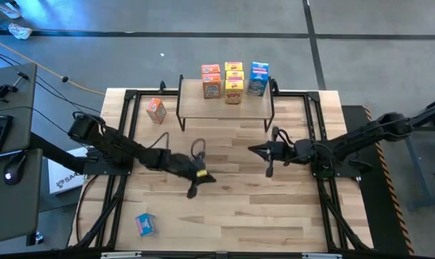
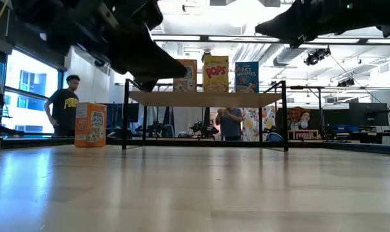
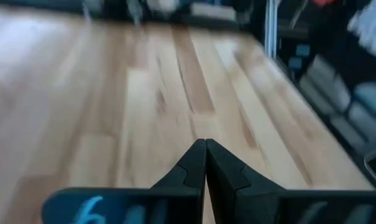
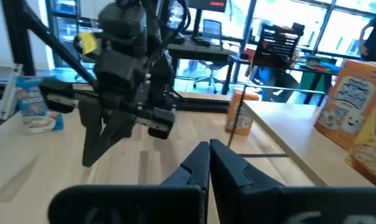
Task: Stack cereal on shelf
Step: Put the blue cereal box on the shelf aligned with the other blue cereal box
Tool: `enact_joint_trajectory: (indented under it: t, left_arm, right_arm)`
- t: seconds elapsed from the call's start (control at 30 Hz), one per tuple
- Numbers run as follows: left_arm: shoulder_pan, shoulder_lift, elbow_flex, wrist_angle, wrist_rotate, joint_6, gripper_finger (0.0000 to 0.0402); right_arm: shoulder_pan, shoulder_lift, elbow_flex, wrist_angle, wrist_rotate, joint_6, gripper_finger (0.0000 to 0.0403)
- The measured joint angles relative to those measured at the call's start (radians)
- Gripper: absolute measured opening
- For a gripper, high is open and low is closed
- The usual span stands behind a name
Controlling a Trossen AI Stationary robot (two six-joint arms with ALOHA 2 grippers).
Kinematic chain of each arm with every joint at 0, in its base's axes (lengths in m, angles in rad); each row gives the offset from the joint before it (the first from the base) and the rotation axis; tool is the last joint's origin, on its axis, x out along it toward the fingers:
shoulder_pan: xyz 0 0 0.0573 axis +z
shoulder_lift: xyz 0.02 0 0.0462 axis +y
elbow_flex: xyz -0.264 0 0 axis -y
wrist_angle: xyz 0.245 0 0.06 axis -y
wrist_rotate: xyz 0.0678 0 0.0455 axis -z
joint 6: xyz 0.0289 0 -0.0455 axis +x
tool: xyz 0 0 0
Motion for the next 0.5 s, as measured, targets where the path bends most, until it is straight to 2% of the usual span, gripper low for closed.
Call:
enact_joint_trajectory:
  t: [0.1, 0.33, 0.5]
  left_arm:
    - [-0.068, 0.0, 0.086, -0.208, -0.044, 0.026, 0.0012]
    - [-0.238, 0.0, 0.303, -0.747, -0.051, 0.011, 0.0057]
    - [-0.368, 0.0, 0.43, -1.038, -0.099, -0.015, 0.0026]
  right_arm:
    - [0.019, 0.0, 0.002, 0.0, -0.001, -0.002, 0.0]
    - [0.043, 0.0, 0.003, -0.001, -0.001, 0.028, 0.0]
    - [0.059, 0.0, 0.003, -0.002, -0.001, 0.075, 0.0]
